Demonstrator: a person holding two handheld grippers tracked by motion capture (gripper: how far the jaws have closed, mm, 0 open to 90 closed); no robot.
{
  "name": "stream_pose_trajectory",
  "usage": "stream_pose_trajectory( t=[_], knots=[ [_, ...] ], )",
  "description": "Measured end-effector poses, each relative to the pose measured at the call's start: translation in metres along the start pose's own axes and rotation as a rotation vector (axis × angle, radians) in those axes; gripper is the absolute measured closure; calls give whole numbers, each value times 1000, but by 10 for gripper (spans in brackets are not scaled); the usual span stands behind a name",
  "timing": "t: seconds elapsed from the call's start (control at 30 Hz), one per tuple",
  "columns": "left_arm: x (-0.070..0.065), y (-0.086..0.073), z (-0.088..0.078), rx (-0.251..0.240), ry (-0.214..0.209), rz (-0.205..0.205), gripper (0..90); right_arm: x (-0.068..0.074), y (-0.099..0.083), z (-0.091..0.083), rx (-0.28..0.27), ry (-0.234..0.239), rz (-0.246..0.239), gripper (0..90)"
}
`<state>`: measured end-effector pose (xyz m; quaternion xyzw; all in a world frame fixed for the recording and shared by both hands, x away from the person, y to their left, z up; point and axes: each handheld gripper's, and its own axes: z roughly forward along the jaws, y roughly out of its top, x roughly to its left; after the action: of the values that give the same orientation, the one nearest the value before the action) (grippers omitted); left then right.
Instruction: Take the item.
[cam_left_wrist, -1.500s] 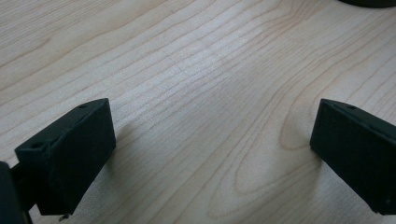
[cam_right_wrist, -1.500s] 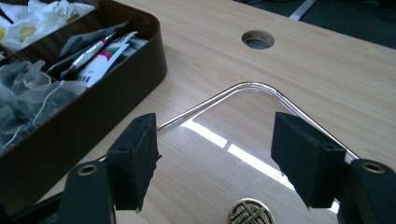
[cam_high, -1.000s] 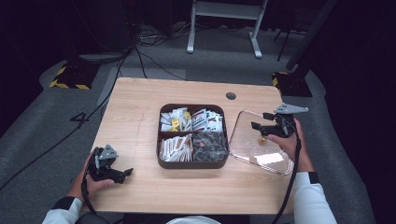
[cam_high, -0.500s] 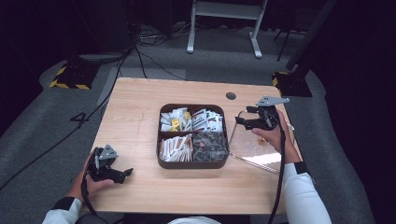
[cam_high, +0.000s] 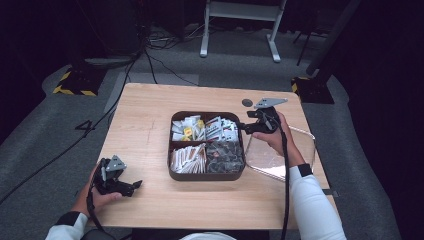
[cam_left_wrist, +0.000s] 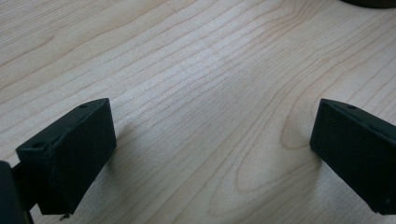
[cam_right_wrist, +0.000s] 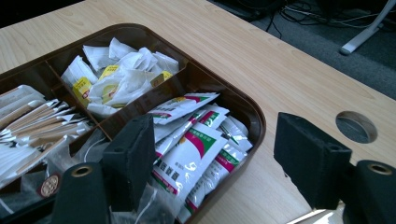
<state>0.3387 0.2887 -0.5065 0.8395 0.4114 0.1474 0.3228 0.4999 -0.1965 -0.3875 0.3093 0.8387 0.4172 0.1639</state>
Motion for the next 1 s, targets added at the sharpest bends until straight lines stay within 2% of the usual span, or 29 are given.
stream_pose_trajectory(
  t=[0.2, 0.53, 0.6, 0.63, 0.73, 0.8, 0.9, 1.0],
  knots=[
    [0, 0, 0, -1, 0, -4, 6, 5, 8, 16, 34, -3, -5, 328],
    [0, 0, 0, 0, -1, -3, 5, 18, 21, 47, 87, 18, -23, 324],
    [0, 0, 0, 0, -1, -3, 5, 20, 23, 54, 101, 23, -22, 322],
    [0, 0, 0, 0, -1, -3, 5, 22, 25, 63, 124, 21, -25, 320],
    [0, 0, 0, 0, -1, -4, 5, 23, 26, 70, 144, 17, -28, 320],
    [0, 0, 0, 0, 0, -3, 5, 22, 25, 77, 157, 16, -11, 320],
    [0, 0, 0, 1, -1, -3, 5, 23, 22, 88, 176, 42, 0, 318],
    [0, 0, 0, 1, -1, -3, 5, 23, 20, 94, 194, 45, 6, 312]
  ],
)
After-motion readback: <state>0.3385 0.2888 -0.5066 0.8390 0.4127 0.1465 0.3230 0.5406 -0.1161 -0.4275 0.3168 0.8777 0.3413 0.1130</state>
